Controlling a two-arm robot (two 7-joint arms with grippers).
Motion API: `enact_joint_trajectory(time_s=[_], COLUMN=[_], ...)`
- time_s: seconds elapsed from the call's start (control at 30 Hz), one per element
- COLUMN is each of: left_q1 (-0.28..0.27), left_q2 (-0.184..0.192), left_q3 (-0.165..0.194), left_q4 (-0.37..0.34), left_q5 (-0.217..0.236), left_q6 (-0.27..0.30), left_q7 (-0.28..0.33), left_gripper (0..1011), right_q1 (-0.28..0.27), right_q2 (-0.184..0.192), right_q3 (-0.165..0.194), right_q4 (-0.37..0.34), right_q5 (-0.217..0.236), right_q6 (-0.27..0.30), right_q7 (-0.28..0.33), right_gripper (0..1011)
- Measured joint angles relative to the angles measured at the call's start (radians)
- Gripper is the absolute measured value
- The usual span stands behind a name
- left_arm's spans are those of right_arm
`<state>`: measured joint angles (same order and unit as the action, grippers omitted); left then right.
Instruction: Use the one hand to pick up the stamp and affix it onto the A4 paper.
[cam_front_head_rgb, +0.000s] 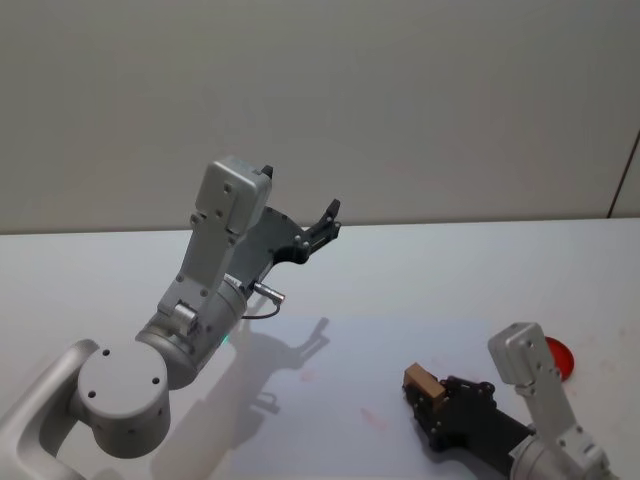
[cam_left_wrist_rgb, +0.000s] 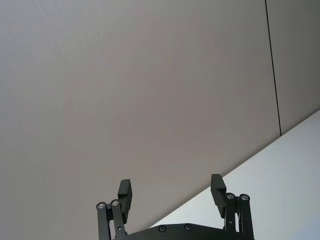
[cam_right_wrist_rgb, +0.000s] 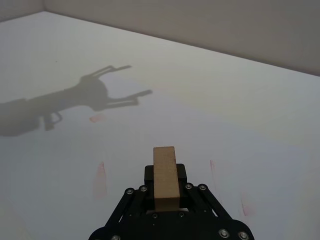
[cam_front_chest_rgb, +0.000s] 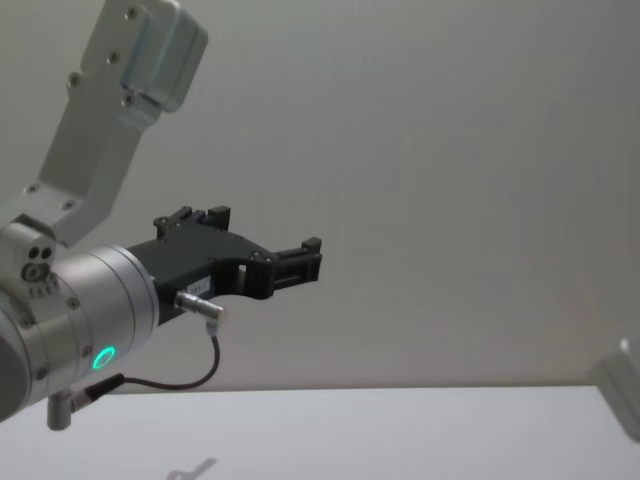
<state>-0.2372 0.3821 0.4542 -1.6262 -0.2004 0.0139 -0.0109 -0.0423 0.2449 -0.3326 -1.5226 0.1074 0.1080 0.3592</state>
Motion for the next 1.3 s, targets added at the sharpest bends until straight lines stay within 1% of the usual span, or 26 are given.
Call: enact_joint_trajectory(time_s=[0.13,0.23,0.37,0.47,0.63,0.93,1.1,1.3], left_q1=[0.000,0.000,0.000,0.000,0.000,0.000,0.000,0.000], left_q2=[0.000,0.000,0.000,0.000,0.000,0.000,0.000,0.000], left_q3=[0.000,0.000,0.000,0.000,0.000,0.000,0.000,0.000], left_q4=[0.000,0.000,0.000,0.000,0.000,0.000,0.000,0.000], left_q5=[0.000,0.000,0.000,0.000,0.000,0.000,0.000,0.000], left_q6=[0.000,0.000,0.000,0.000,0.000,0.000,0.000,0.000], left_q7=[0.000,0.000,0.000,0.000,0.000,0.000,0.000,0.000], left_gripper=[1001,1001,1001,1001,1001,1001,1001,1001], right_q1=[0.000,-0.002,-0.004,-0.007,-0.011,-0.013,-0.011,-0.010], right_q2=[0.000,0.002,0.005,0.012,0.026,0.052,0.069,0.095], right_q3=[0.003,0.008,0.012,0.019,0.032,0.055,0.072,0.095], right_q4=[-0.020,-0.047,-0.072,-0.096,-0.119,-0.120,-0.104,-0.064], right_q5=[0.025,0.054,0.076,0.101,0.126,0.143,0.145,0.141], right_q6=[0.000,-0.001,-0.002,-0.009,-0.025,-0.063,-0.085,-0.117], right_q7=[0.002,0.005,0.007,0.010,0.013,0.014,0.011,0.001], right_gripper=[221,220,221,221,221,221,221,221])
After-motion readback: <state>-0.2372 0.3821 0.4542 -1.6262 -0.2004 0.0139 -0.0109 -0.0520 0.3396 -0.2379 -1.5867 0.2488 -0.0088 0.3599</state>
